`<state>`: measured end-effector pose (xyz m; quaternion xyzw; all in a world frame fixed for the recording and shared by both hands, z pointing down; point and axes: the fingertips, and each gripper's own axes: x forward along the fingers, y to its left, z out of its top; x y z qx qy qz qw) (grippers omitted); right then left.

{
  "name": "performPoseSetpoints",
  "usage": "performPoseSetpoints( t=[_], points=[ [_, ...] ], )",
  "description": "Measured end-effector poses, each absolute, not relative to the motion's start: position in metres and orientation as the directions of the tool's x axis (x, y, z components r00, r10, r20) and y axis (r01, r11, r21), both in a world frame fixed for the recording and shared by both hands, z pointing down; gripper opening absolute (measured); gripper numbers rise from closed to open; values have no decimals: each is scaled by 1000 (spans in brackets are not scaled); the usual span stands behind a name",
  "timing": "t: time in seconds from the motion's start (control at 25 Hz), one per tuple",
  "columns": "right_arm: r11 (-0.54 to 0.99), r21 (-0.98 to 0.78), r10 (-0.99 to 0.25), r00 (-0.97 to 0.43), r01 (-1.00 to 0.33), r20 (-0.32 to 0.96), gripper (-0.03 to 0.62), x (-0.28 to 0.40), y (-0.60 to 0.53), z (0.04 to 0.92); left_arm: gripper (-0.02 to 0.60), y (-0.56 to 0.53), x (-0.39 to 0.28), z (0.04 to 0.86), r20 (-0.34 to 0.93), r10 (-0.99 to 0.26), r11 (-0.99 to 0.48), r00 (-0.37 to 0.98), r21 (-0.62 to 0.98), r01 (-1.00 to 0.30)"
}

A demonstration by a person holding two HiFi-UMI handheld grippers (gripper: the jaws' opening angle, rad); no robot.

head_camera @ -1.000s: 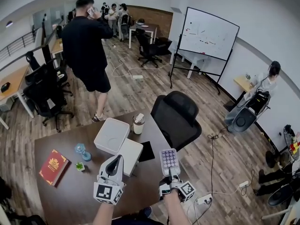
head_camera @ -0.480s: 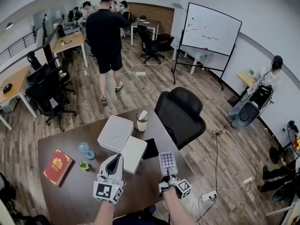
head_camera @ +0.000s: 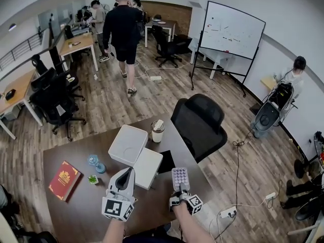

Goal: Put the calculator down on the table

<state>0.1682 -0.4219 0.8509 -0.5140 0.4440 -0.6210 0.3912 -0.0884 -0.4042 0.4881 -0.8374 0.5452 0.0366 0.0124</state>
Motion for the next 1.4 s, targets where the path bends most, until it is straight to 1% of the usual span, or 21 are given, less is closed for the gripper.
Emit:
performPoseSetpoints(
  t=[0.12,0.24,0.48,0.84,1.04,1.2,1.28,1.32,1.36,1.4],
  points=[
    [-312,-949,-944,-131,40,304,115,167,-421,865,-5,-405,-95,488,-76,-914,-401,398,26,-916],
    [-327,-945,-941,-101,22,324,115,169,-425,878,-5,-410,-97,488,-75,-914,-400,398,19,-916],
    [-364,-930,-928,-104,45,358,115,167,-425,902,-5,-411,-100,493,-61,-921,-387,386,11,-922],
    [-450,-893,-888,-102,-5,448,116,164,-430,919,-5,-412,-103,496,-44,-921,-389,388,13,-921],
    [-473,-881,-875,-118,0,470,120,159,-437,923,-5,-415,-104,496,-54,-915,-403,401,42,-914],
    [-527,-850,-844,-122,13,522,129,158,-436,929,-5,-416,-102,497,-58,-910,-412,410,45,-910],
    [-548,-836,-830,-137,18,541,142,156,-434,931,-5,-417,-100,497,-57,-906,-422,419,49,-905],
    [-549,-836,-828,-143,14,542,161,156,-434,931,-5,-417,-100,497,-55,-905,-425,423,49,-904],
    [-542,-840,-832,-149,12,535,200,156,-436,930,-5,-417,-100,497,-53,-904,-426,424,49,-903],
    [-533,-846,-837,-154,19,524,272,156,-437,928,-5,-417,-100,498,-52,-905,-425,423,50,-904]
  ],
)
